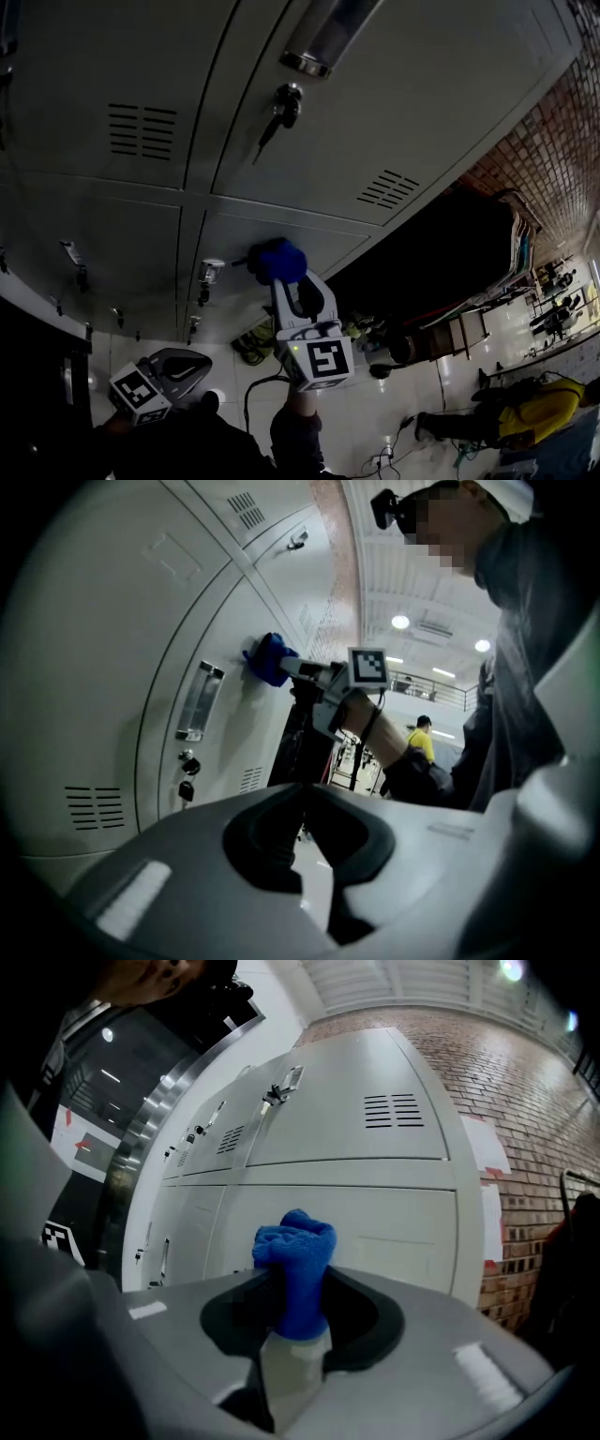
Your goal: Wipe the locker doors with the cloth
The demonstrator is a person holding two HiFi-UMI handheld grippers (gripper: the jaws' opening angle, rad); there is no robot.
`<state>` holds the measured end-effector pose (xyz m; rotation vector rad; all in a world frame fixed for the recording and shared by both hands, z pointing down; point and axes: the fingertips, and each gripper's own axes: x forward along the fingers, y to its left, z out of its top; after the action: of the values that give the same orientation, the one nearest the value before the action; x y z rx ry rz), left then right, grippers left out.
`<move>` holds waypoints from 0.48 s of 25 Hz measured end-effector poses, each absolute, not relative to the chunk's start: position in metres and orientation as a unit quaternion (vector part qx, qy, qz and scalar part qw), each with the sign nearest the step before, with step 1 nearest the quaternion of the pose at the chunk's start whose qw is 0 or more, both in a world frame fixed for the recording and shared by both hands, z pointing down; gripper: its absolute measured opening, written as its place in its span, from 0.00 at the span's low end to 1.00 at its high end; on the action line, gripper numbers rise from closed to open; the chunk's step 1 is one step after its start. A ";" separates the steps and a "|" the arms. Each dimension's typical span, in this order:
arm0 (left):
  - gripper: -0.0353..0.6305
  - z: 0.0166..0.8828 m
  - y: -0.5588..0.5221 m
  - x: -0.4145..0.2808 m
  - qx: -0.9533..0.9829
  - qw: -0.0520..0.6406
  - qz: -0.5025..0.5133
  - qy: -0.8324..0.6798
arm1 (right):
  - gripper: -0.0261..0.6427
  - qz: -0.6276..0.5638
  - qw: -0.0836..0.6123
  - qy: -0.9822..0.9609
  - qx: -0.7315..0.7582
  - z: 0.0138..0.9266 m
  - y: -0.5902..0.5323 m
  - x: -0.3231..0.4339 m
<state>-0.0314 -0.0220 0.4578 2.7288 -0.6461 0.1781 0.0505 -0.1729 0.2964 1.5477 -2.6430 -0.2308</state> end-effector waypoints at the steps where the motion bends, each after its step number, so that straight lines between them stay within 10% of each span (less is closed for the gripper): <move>1: 0.05 0.458 -0.022 -0.024 0.958 0.165 0.063 -0.226 | 0.22 -0.074 0.037 -0.856 0.510 0.299 -0.174 0.062; 12: 0.05 0.461 -0.024 0.038 0.956 0.164 0.063 -0.237 | 0.22 -0.066 0.005 -0.828 0.557 0.297 -0.184 0.158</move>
<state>0.0383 -0.0241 0.4614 2.7250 -0.6747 0.1784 0.1580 -0.1842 0.2969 1.7441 -2.5930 -0.2075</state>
